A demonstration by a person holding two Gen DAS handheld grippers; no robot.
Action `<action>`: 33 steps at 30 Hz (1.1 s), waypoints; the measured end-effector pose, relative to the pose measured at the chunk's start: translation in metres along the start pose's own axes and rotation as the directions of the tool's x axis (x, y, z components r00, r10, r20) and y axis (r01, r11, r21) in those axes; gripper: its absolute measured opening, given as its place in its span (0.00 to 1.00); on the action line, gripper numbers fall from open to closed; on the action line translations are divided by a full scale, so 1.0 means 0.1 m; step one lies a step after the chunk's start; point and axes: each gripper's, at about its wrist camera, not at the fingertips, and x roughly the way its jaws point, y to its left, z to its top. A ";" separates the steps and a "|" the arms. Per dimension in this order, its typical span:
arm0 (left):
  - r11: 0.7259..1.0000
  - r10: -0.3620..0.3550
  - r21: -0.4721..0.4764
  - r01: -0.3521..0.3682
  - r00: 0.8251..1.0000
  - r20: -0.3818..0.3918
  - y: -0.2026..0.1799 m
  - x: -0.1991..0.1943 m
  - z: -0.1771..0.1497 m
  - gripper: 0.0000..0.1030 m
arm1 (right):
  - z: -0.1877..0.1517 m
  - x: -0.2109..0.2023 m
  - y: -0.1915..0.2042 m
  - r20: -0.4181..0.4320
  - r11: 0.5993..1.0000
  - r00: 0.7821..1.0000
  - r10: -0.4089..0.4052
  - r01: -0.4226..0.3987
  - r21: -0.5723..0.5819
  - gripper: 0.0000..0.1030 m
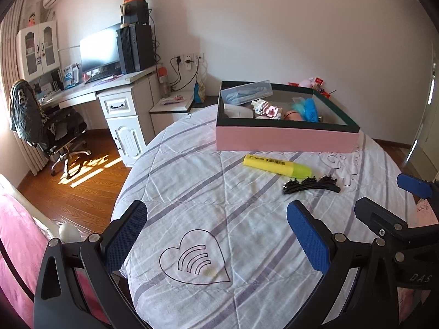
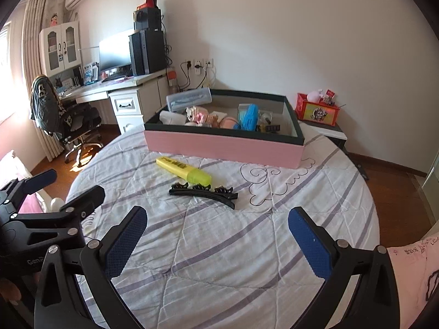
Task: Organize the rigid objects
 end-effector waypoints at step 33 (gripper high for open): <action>0.995 -0.085 0.038 0.091 0.987 -0.133 -0.49 0.67 0.21 1.00 | 0.15 0.81 -0.72 -0.195 0.984 0.969 0.149 -0.165 -0.070 0.19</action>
